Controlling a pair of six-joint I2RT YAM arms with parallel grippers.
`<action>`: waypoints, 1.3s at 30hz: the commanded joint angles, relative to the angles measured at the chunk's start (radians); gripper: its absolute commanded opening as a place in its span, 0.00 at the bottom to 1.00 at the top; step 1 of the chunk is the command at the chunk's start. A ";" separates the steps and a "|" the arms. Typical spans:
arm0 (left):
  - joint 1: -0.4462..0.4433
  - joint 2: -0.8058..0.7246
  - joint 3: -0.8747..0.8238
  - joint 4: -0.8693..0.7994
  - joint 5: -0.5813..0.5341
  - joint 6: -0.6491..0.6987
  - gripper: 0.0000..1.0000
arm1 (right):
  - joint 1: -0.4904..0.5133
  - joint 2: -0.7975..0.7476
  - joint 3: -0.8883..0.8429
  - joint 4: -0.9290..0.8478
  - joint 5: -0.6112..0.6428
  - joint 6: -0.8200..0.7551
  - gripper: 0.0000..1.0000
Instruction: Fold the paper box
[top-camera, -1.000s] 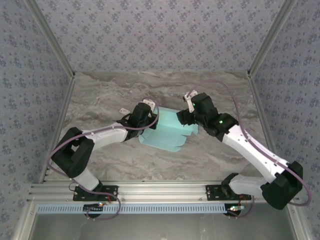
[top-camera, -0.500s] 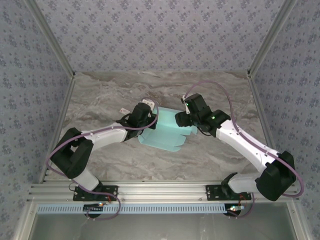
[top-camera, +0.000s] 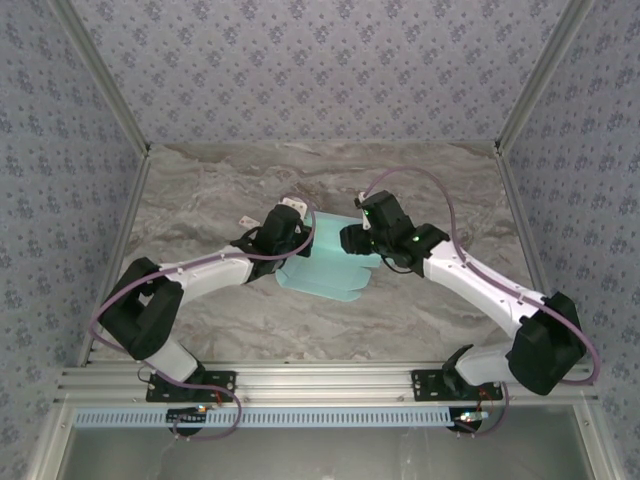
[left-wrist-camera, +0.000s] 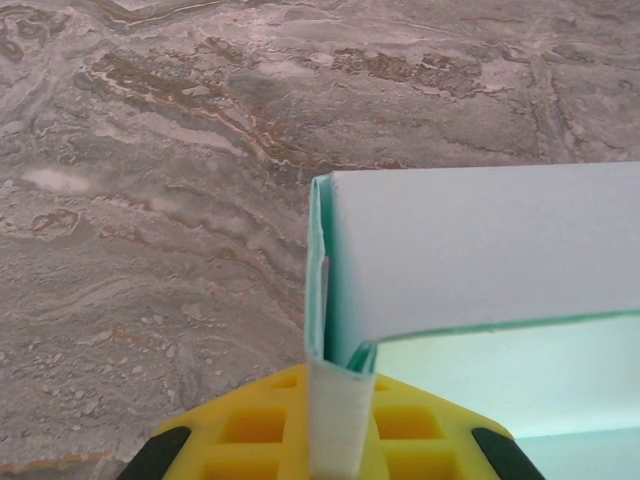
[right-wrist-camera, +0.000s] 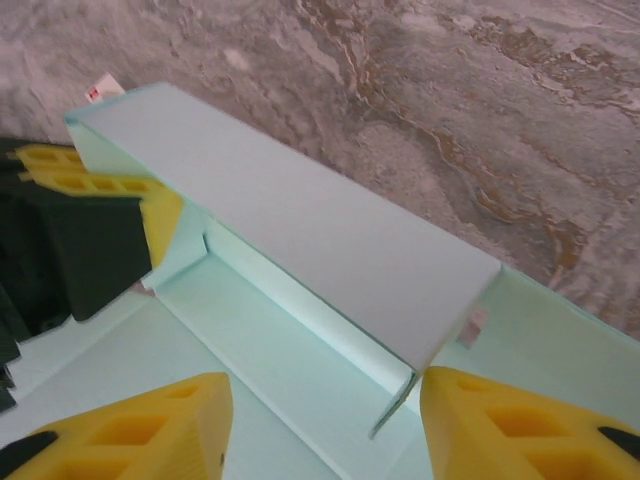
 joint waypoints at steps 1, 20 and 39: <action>-0.014 -0.034 0.019 0.011 -0.009 -0.011 0.04 | 0.004 0.006 -0.025 0.147 -0.068 0.066 0.50; -0.008 -0.039 0.007 -0.004 -0.086 0.002 0.04 | 0.037 -0.111 -0.107 -0.036 0.073 0.049 0.56; -0.003 -0.075 0.007 -0.010 -0.076 0.009 0.04 | 0.036 -0.202 -0.236 -0.015 0.024 0.367 0.71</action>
